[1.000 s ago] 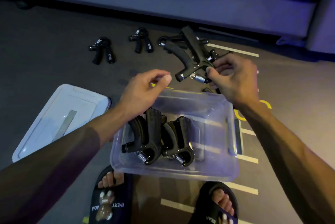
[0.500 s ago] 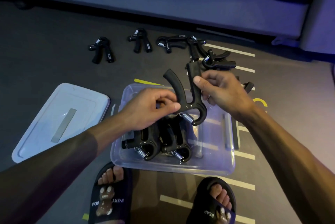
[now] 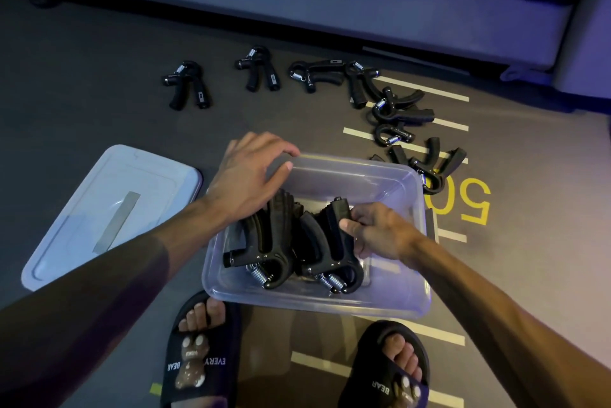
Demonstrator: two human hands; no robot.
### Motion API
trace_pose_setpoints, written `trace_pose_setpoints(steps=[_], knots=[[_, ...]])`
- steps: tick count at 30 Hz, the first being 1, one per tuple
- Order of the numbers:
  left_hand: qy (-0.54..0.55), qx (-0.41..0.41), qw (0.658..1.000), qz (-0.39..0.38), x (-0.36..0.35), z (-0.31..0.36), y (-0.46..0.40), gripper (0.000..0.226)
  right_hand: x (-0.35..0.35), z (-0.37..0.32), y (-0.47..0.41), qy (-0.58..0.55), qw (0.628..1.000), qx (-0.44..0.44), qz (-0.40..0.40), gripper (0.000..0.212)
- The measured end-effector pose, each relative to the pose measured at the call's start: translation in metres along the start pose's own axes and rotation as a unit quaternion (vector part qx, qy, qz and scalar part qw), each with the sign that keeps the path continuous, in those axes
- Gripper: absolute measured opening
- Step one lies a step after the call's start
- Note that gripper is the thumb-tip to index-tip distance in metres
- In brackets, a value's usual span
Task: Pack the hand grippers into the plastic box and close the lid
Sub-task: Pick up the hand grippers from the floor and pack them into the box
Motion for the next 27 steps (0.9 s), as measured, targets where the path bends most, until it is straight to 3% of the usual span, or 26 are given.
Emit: trace_pose_setpoints(steps=[5,12,19,27], knots=[[0.011,0.023,1.0,-0.006,-0.001,-0.004,-0.002,0.018,-0.01,0.007,-0.001,-0.033,0.999,-0.03,0.016,0.028],[0.009,0.029,1.0,-0.006,-0.002,-0.006,-0.002,0.018,-0.008,0.008,0.003,-0.042,0.997,-0.062,0.036,0.023],[0.005,0.026,1.0,-0.007,-0.003,-0.007,-0.001,0.018,-0.03,0.005,0.013,0.193,0.97,-0.122,-0.077,0.037],[-0.004,0.026,1.0,-0.011,-0.004,-0.007,-0.002,0.018,-0.037,-0.009,0.012,0.305,0.947,-0.079,-0.071,0.035]])
Point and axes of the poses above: each hand's wrist, its own y-axis away from the middle knuckle, its own x-axis out of the back of the hand, z = x × y, the point moved 9 cm from there along -y, towards the middle knuckle, and after that the axes turned 9 degrees about y, right-handed, at the moved point
